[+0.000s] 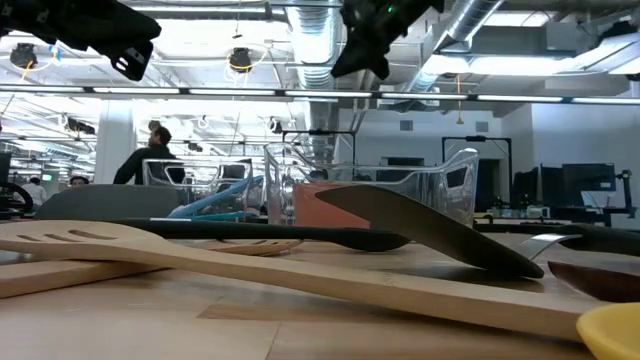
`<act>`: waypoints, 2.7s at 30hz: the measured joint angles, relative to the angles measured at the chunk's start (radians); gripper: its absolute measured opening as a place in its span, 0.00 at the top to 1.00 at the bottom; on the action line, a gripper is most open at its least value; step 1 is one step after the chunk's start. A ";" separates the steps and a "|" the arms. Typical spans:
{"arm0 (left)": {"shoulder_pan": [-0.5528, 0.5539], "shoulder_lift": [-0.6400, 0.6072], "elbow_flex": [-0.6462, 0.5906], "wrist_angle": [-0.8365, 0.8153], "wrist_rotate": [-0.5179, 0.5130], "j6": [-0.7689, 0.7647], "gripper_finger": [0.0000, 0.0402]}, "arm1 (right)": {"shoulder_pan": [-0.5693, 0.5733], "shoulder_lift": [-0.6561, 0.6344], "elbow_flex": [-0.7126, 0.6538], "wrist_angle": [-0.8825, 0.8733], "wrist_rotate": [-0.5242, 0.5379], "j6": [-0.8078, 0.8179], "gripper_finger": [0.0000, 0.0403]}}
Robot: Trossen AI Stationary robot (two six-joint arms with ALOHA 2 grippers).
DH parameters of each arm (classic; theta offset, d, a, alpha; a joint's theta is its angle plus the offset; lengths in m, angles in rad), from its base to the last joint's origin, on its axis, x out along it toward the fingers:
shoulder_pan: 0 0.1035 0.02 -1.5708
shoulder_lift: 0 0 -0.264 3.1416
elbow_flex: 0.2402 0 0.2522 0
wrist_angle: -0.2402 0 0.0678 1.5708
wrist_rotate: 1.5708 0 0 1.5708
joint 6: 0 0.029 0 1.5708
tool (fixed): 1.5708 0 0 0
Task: Pick & Place Kitchen Items
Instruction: Put the black slotted spatula into the top transparent bin
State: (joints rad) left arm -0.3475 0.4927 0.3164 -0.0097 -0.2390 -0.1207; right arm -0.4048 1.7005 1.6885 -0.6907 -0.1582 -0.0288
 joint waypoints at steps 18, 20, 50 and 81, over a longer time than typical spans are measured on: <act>0.000 0.000 0.000 0.003 0.000 0.004 1.00 | 0.266 -0.249 -0.502 0.370 -0.002 0.001 1.00; 0.000 0.000 0.000 0.003 0.000 0.004 1.00 | 0.293 -0.273 -0.554 0.434 -0.001 0.009 1.00; 0.000 0.038 0.000 0.114 0.000 0.001 1.00 | 0.571 -0.672 -1.161 0.976 0.182 0.000 1.00; -0.006 0.818 0.533 0.208 -0.173 0.008 1.00 | 0.530 -1.245 -1.527 1.047 0.050 -0.027 1.00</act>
State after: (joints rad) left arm -0.3531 1.3103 0.8495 0.1986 -0.4119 -0.1126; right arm 0.1249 0.4553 0.1616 0.3565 -0.1077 -0.0557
